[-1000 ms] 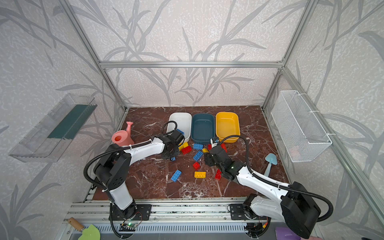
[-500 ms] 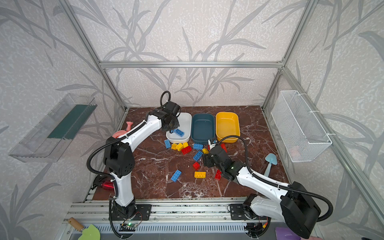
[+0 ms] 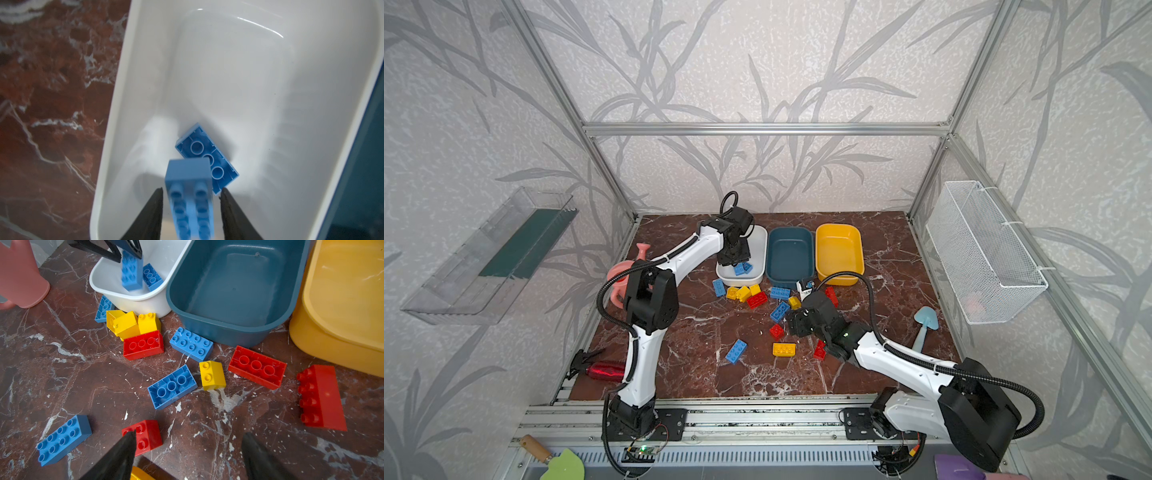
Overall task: Sort the legos into containers by color
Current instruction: Place the lego in the container, then pick up the lego from the bottom-center of the table.
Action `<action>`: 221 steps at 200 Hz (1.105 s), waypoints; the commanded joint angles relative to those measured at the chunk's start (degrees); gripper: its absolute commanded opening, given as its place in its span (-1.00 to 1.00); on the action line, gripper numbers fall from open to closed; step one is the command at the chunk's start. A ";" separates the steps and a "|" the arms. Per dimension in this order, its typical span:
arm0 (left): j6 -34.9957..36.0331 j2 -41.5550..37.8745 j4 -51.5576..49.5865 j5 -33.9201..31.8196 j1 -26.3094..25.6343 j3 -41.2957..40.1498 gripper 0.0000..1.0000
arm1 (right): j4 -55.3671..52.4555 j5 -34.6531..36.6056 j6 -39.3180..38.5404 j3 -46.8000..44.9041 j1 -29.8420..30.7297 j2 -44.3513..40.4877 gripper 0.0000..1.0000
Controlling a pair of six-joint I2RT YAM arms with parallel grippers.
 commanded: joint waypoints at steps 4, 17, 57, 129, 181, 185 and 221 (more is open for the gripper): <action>1.24 -1.41 -2.23 -0.19 0.32 2.59 0.23 | 0.58 -1.99 -2.08 0.79 0.74 -0.01 0.61; 1.42 -2.90 -2.59 -0.27 0.41 2.74 0.38 | 0.00 -3.08 -3.50 1.41 1.28 0.02 0.63; 1.77 -14.75 -1.30 -0.85 0.25 -2.95 0.63 | -7.34 -2.24 -8.68 8.08 6.04 0.87 0.72; 2.78 -48.66 5.73 1.37 0.18 -32.44 0.67 | -20.09 0.61 -8.55 16.13 21.79 7.56 0.80; 4.14 -71.53 7.82 -0.04 0.21 -53.95 0.67 | -19.25 -2.04 -11.11 18.82 28.43 16.93 0.98; 4.15 -72.85 7.82 -0.38 0.25 -55.15 0.68 | -19.11 -2.32 -11.27 19.15 28.67 17.61 0.98; 5.14 -85.19 6.79 -2.39 0.23 -62.16 0.70 | -19.25 -5.40 -13.97 23.02 29.60 24.08 0.98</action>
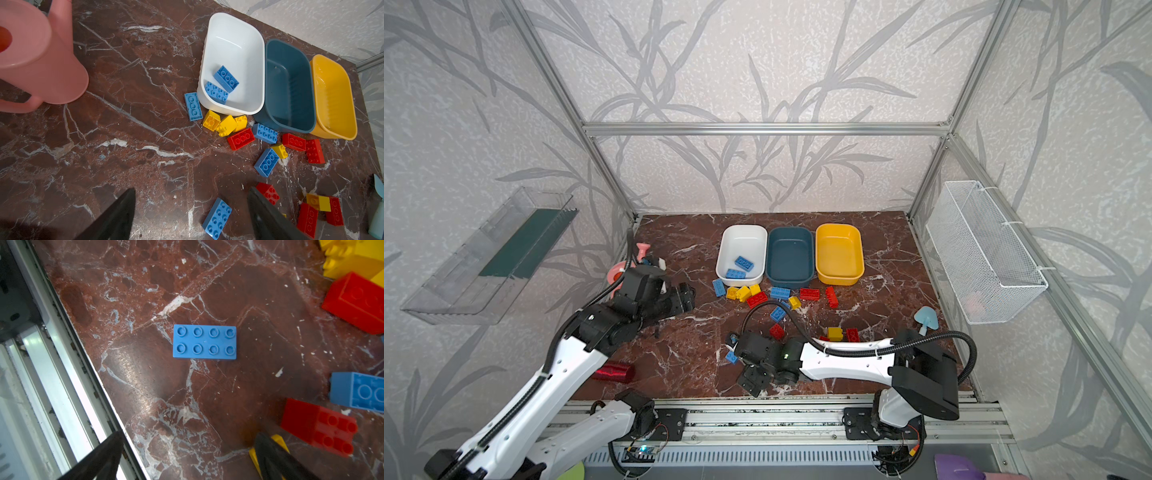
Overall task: Sort the legos into containers by color
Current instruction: Pick up the lego from the bottom-center of the table.
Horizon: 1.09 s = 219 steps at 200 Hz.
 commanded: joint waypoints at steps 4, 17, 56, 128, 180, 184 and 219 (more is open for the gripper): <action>1.96 -7.27 -0.25 -2.87 0.08 -3.15 0.70 | -1.16 -2.58 -3.03 3.86 0.71 3.82 0.98; 2.08 -9.50 -0.60 -3.23 0.12 -4.32 0.71 | -1.56 -3.09 -4.33 5.43 0.77 6.01 0.98; 2.54 -10.41 -1.77 -3.15 0.08 -5.27 0.71 | -5.67 0.50 -4.18 11.97 0.76 13.04 0.98; 3.28 -9.65 -1.44 -3.14 0.13 -6.14 0.72 | -4.82 -1.83 -4.22 16.47 -3.02 19.10 0.98; 3.56 -8.78 -1.25 -2.86 0.06 -6.20 0.72 | -5.25 -1.91 -6.03 18.32 -4.03 21.07 0.99; 3.60 -8.64 -1.16 -2.87 0.10 -6.21 0.72 | -5.33 -1.91 -6.24 18.49 -4.24 21.22 0.99; 3.61 -8.11 -1.15 -2.63 0.11 -6.25 0.72 | -5.80 -3.01 -8.30 19.34 -5.72 22.06 0.98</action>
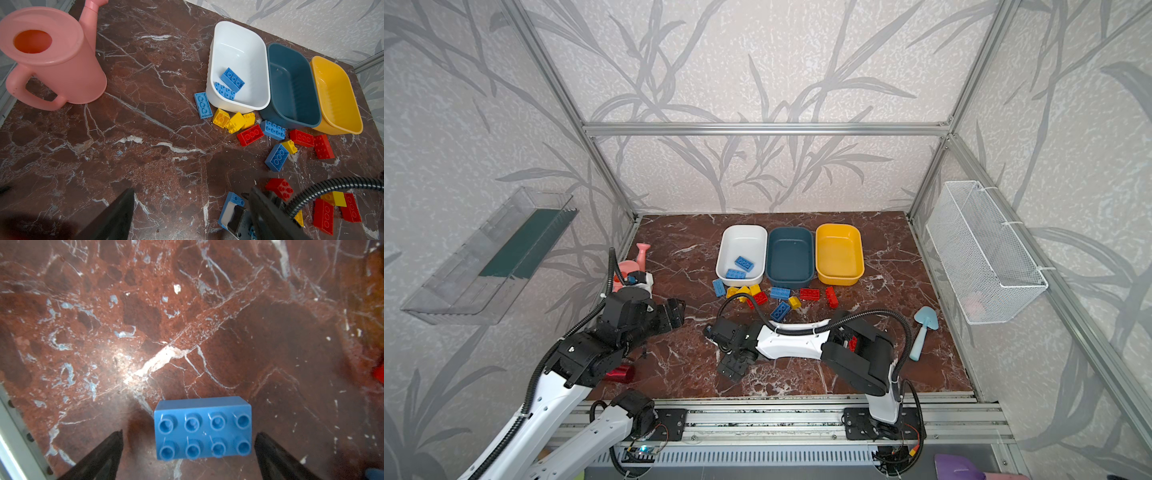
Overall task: Sort the legos into containers by color
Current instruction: Pick up the lego from the bottom-center of the table.
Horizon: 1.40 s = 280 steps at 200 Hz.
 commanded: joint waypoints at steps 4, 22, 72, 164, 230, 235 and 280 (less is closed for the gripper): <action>1.13 0.36 -0.65 -0.63 0.08 -0.75 0.72 | -1.95 -1.45 -2.62 1.40 -1.56 1.30 0.98; 1.08 0.50 -0.65 -0.68 0.09 -0.75 0.72 | -2.02 -2.32 -4.06 1.55 -2.16 1.64 0.99; 1.04 1.06 -0.65 -0.78 0.06 -0.81 0.72 | -3.00 -3.62 -5.68 2.71 -2.37 3.28 0.86; 0.58 1.49 -1.03 -1.14 0.11 -0.82 0.72 | -2.90 -0.10 -1.66 3.10 -2.91 0.67 0.25; -0.44 -0.86 -1.18 -1.59 0.12 -1.34 0.72 | -7.48 -3.29 -0.46 8.64 -8.09 -5.10 0.17; -0.42 -1.03 -1.21 -1.77 0.09 -1.33 0.72 | -7.83 -3.50 -0.71 9.60 -8.41 -5.09 0.16; -0.32 -2.22 -1.44 -1.97 0.00 -1.62 0.72 | -6.05 -4.87 -1.79 17.53 -15.50 -2.23 0.16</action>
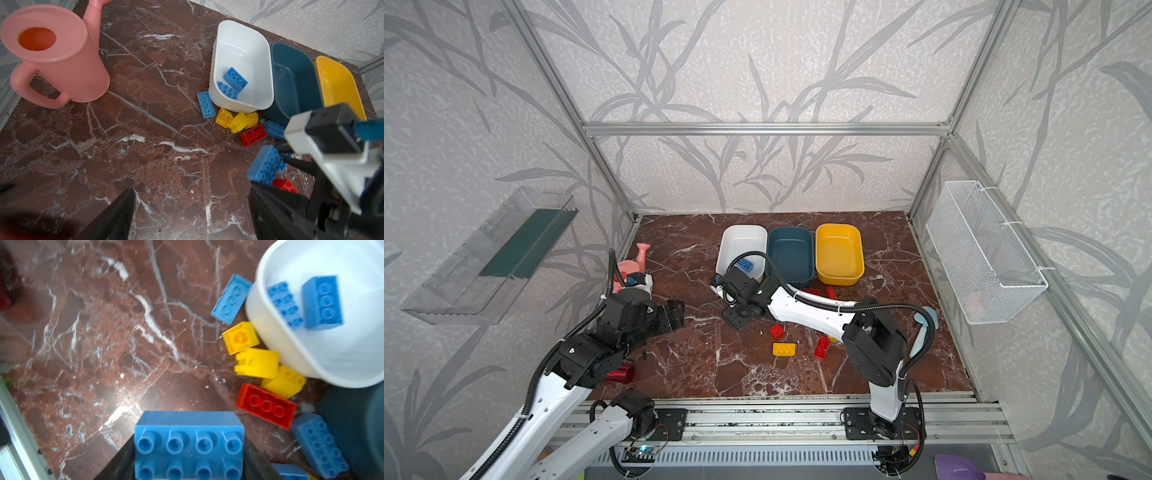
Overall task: Sort the legos into containers by color
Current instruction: Pick up the lego from the middle-left of the table.
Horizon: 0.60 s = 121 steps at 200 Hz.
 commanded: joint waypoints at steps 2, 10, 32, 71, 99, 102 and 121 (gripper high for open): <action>0.04 -0.93 -1.40 -1.27 -0.02 -0.79 0.72 | -0.17 -1.60 -0.87 4.02 -2.98 0.88 0.16; 0.09 -0.88 -1.35 -1.26 0.05 -0.77 0.72 | 0.42 -2.26 -1.54 5.74 -4.07 1.95 0.16; 0.14 -0.54 -1.22 -1.21 0.01 -0.79 0.72 | -0.55 -2.64 -2.19 12.32 -6.67 6.07 0.17; 0.06 -0.09 -1.15 -0.87 0.02 -0.87 0.72 | -3.07 -4.05 -1.95 25.03 -11.12 16.57 0.17; 0.18 0.31 -1.22 -1.23 0.00 -0.85 0.72 | -5.46 -4.46 -1.67 33.55 -13.09 23.70 0.17; 0.20 0.44 -1.29 -1.24 -0.01 -0.81 0.72 | -5.76 -4.48 -1.69 34.52 -13.25 24.36 0.17; 0.21 0.94 -1.40 -1.42 -0.01 -0.68 0.72 | -7.90 -4.19 -1.66 39.68 -14.14 28.37 0.18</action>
